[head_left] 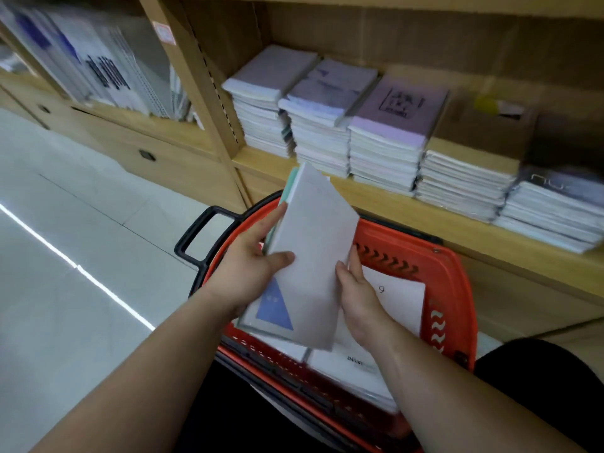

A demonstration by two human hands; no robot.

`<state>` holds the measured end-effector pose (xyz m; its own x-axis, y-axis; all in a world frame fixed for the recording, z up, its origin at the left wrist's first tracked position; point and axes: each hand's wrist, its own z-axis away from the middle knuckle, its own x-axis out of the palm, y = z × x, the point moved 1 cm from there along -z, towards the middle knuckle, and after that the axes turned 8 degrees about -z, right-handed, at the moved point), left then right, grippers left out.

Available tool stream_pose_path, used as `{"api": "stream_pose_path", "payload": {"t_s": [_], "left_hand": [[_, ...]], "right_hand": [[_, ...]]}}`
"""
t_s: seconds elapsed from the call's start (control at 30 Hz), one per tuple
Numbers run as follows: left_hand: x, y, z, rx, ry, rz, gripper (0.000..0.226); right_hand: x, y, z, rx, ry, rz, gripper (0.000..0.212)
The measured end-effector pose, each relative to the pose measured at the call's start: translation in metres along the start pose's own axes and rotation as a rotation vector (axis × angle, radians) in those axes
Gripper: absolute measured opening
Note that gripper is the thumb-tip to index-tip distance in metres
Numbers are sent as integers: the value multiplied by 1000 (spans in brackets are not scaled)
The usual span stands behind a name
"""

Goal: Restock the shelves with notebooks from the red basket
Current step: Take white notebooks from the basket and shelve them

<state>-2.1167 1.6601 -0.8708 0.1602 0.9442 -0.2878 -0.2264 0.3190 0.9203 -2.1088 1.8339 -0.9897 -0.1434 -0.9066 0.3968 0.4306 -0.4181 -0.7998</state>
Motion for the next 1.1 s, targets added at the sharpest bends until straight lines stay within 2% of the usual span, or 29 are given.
{"api": "stream_pose_path", "payload": {"t_s": [0.17, 0.4, 0.6, 0.73, 0.83, 0.97, 1.1], "left_hand": [[-28, 63, 19, 106, 104, 188, 72], [-59, 128, 40, 264, 133, 320, 71], [-54, 198, 57, 479, 76, 376, 72], [-32, 258, 51, 609, 31, 379, 74], [-7, 301, 38, 637, -47, 388, 68], [43, 355, 7, 571, -171, 417, 59], [100, 386, -35, 434, -281, 354, 48]], "right_hand": [[31, -63, 13, -152, -118, -53, 53], [67, -171, 60, -467, -156, -3, 64], [70, -259, 114, -809, -152, 72, 67], [54, -325, 148, -950, -92, 22, 62], [34, -371, 164, -971, -9, 4, 59], [-5, -426, 175, -967, 163, 33, 55], [-52, -461, 178, -794, 380, 39, 46]]}}
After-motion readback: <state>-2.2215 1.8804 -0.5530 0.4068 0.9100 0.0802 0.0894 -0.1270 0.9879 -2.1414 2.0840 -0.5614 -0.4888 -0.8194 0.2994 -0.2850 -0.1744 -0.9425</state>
